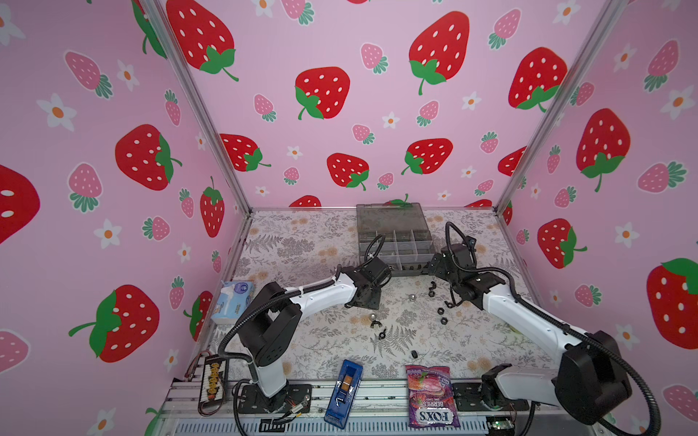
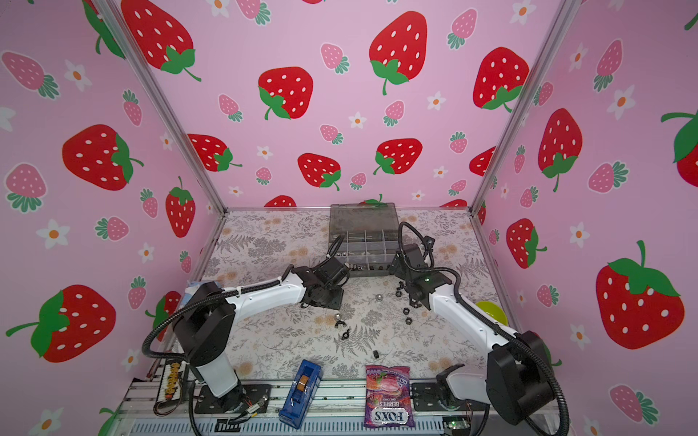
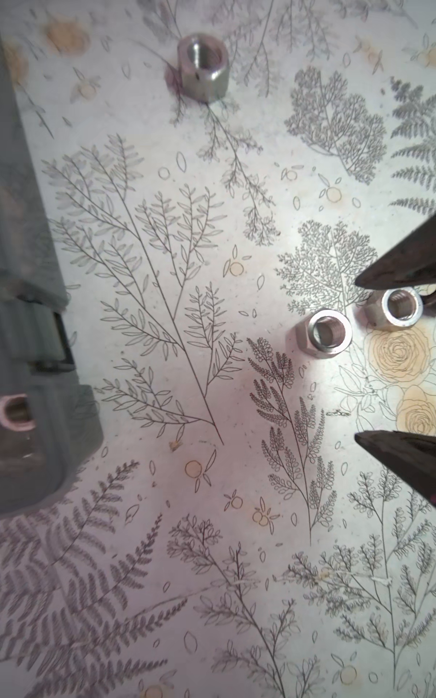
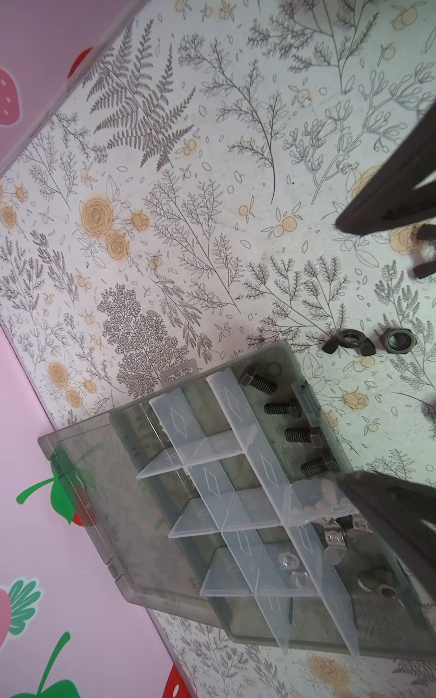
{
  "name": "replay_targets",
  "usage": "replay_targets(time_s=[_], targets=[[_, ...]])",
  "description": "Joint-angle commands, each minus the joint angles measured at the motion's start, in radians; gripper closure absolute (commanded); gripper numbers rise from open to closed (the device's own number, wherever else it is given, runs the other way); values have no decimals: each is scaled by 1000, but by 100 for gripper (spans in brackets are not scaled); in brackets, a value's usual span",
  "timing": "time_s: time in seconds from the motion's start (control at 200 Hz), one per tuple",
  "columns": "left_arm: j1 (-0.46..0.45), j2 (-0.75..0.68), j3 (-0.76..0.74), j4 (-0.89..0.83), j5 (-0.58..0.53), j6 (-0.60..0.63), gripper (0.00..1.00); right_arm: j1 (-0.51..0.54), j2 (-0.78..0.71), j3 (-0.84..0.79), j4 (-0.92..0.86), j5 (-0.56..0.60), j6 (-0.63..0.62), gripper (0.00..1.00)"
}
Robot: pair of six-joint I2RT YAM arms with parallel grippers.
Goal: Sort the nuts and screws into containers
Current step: 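Lower and close the left gripper on the silver hex nut, then lift the silver hex nut off the table with the left gripper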
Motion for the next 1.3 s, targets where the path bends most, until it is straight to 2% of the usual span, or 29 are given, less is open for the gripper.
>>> replay_targets(time_s=[0.0,0.235,0.695,0.935,1.296], targets=[[-5,37,23,-3,14,-2,42,-5,2,-9,-9,11,25,0],[-5,70,23,-2,32,-4,48,-6,-3,-12,-14,19,21,0],[-9,128,47,-14,28,11,53,-8,11,-4,-12,19,21,0],[-9,137,51,-25,22,18,63,-8,17,-1,-12,17,24,0],[-9,175,86,-28,10,63,63,-9,5,-7,-20,22,24,0]])
